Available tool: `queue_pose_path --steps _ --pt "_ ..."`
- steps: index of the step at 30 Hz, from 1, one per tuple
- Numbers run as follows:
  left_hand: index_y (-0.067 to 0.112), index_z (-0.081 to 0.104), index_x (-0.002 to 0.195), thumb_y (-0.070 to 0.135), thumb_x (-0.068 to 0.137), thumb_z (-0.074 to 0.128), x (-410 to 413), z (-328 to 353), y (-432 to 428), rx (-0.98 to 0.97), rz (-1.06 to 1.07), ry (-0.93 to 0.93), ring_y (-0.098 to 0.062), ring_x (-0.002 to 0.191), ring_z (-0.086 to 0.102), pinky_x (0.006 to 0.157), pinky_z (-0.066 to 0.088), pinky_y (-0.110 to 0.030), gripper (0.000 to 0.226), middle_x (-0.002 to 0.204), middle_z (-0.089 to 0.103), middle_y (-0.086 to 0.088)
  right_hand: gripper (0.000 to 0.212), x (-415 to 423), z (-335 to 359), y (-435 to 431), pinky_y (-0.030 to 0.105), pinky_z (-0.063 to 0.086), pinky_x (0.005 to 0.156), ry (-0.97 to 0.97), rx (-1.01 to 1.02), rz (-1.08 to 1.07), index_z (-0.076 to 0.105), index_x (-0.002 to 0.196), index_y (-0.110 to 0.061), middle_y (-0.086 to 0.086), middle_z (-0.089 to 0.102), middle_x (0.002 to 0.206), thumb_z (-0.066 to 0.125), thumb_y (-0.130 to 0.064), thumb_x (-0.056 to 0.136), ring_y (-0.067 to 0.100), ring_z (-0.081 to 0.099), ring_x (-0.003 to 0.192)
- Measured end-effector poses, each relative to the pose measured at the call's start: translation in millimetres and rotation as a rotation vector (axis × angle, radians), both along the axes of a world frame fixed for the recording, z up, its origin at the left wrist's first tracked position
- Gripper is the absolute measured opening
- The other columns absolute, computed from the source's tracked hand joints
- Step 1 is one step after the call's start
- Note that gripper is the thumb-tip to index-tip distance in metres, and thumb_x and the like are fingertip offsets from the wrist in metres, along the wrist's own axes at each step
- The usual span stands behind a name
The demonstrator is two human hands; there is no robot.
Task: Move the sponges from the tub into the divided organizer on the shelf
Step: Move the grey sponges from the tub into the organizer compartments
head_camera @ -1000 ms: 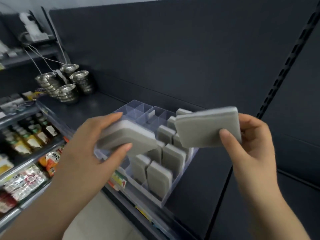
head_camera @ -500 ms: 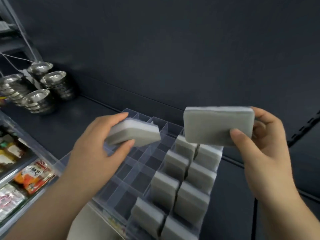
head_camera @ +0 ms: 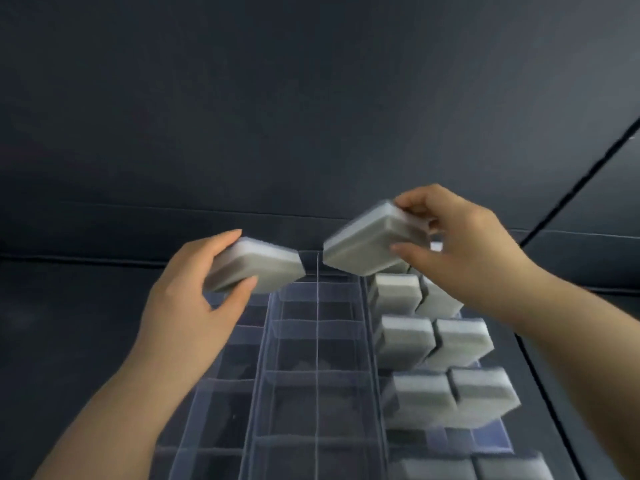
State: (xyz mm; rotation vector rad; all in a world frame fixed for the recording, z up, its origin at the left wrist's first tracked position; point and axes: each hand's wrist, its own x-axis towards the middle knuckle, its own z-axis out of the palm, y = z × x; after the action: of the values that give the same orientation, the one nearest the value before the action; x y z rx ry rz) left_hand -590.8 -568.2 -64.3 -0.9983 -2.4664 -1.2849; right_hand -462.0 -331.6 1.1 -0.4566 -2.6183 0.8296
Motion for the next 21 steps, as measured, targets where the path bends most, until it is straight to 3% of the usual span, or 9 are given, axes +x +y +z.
queue_pose_path --steps 3,5,8,10,13,21 --pt "0.031 0.051 0.125 0.020 0.077 0.070 -15.6 -3.6 -15.0 -0.007 -0.043 -0.007 0.004 0.100 0.048 0.082 0.041 -0.020 0.053 0.110 0.042 0.038 0.041 -28.5 -5.7 -1.8 0.005 0.031 0.072 -0.061 0.143 -0.050 0.054 0.117 -0.021 -0.007 0.054 0.102 0.069 -0.017 0.079 0.008 0.047 0.089" --pt "0.031 0.051 0.126 0.019 0.077 0.070 -23.9 -4.1 -26.9 -0.005 -0.070 -0.001 0.003 0.100 0.048 0.082 0.042 -0.023 0.054 0.108 0.044 0.036 0.042 -46.0 -12.3 -3.6 0.014 0.033 0.076 -0.107 0.222 -0.070 0.053 0.119 -0.019 0.000 0.057 0.106 0.068 -0.017 0.080 0.017 0.051 0.095" --pt "0.030 0.049 0.127 0.019 0.076 0.070 -32.7 -4.5 -46.0 -0.007 -0.084 0.024 0.004 0.101 0.046 0.077 0.039 -0.015 0.056 0.111 0.047 0.025 0.043 -65.7 -25.3 -6.3 0.030 0.043 0.084 -0.225 0.276 -0.098 0.050 0.121 -0.021 0.003 0.057 0.112 0.065 -0.019 0.081 0.023 0.051 0.103" --pt "0.030 0.049 0.127 0.019 0.076 0.070 -37.0 -7.0 -56.9 -0.008 -0.089 0.020 0.004 0.102 0.045 0.075 0.039 -0.014 0.056 0.113 0.047 0.020 0.044 -74.7 -34.1 -7.3 0.031 0.044 0.082 -0.312 0.313 -0.102 0.048 0.123 -0.023 0.005 0.055 0.114 0.063 -0.019 0.081 0.026 0.052 0.102" --pt "0.032 0.049 0.127 0.019 0.076 0.071 -41.1 -11.9 -69.9 -0.001 -0.092 -0.013 0.001 0.102 0.046 0.081 0.040 -0.023 0.057 0.113 0.048 0.019 0.043 -82.8 -43.3 -10.1 0.034 0.046 0.080 -0.417 0.352 -0.101 0.045 0.124 -0.022 0.007 0.054 0.116 0.060 -0.020 0.083 0.027 0.052 0.101" --pt "0.041 0.046 0.125 0.023 0.074 0.071 -47.2 -15.7 -94.1 0.029 -0.060 -0.018 0.002 0.102 0.047 0.082 0.042 -0.026 0.059 0.113 0.045 0.027 0.044 -99.1 -43.6 -24.9 0.034 0.047 0.082 -0.490 0.336 -0.101 0.044 0.126 -0.021 0.008 0.053 0.119 0.055 -0.013 0.084 0.029 0.053 0.101"
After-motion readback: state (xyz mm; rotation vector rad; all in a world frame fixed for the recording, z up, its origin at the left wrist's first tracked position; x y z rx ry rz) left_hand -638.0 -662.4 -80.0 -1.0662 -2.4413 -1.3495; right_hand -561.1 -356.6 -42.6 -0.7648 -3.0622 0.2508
